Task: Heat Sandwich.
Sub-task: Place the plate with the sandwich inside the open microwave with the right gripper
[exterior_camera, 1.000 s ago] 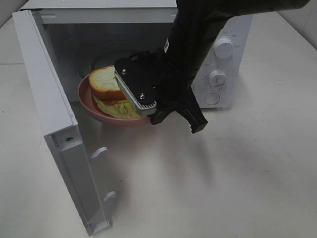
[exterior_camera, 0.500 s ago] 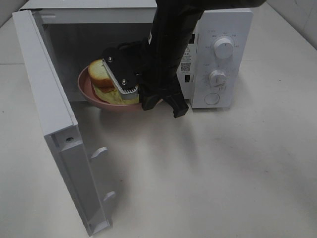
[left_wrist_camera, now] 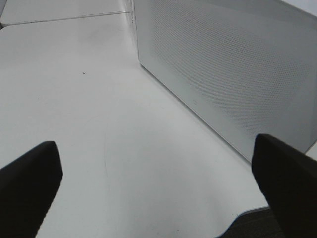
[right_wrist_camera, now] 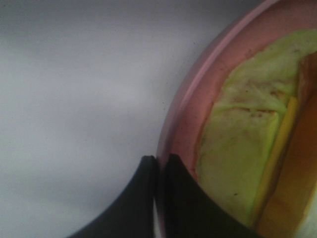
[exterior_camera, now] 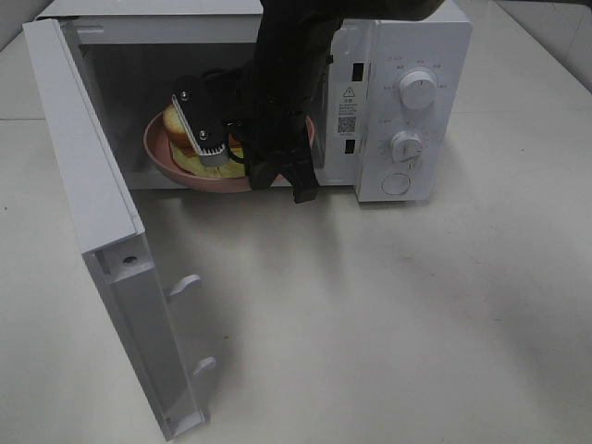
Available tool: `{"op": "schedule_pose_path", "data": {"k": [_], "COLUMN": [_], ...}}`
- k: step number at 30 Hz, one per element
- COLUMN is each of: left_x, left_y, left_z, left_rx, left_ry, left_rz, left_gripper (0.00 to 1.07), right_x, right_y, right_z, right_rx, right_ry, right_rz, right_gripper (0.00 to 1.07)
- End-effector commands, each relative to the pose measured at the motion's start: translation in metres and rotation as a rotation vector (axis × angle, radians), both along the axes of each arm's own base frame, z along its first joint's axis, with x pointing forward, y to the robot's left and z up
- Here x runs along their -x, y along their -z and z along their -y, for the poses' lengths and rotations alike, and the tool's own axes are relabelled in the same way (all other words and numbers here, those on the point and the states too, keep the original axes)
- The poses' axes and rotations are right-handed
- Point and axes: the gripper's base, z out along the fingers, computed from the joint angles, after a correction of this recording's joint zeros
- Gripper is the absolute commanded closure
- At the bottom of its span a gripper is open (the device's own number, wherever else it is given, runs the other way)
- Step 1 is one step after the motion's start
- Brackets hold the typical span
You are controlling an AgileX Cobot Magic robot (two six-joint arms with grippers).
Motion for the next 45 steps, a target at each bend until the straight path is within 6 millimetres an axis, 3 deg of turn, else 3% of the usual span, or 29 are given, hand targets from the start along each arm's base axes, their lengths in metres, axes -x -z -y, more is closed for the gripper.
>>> {"op": "schedule_pose_path", "data": {"k": [1,33,45], "left_x": [0.004,0.004,0.004], "left_y": [0.001,0.001,0.001], "left_z": [0.0,0.0,0.0], "left_rx": [0.008,0.008,0.008], "left_ry": [-0.001,-0.001,-0.001], "left_rz": [0.029,0.029,0.029], "left_gripper": [0.07,0.07,0.07], "right_x": [-0.007,-0.052,-0.067], "right_y": [-0.003,0.02,0.019], "right_z": [-0.002,-0.028,-0.024], "right_rx": [-0.009,-0.017,-0.056], "right_ry": [0.022,0.103,0.136], "right_rz": [0.026,0.135,0.207], "right_gripper": [1.07,1.05,1.04]}}
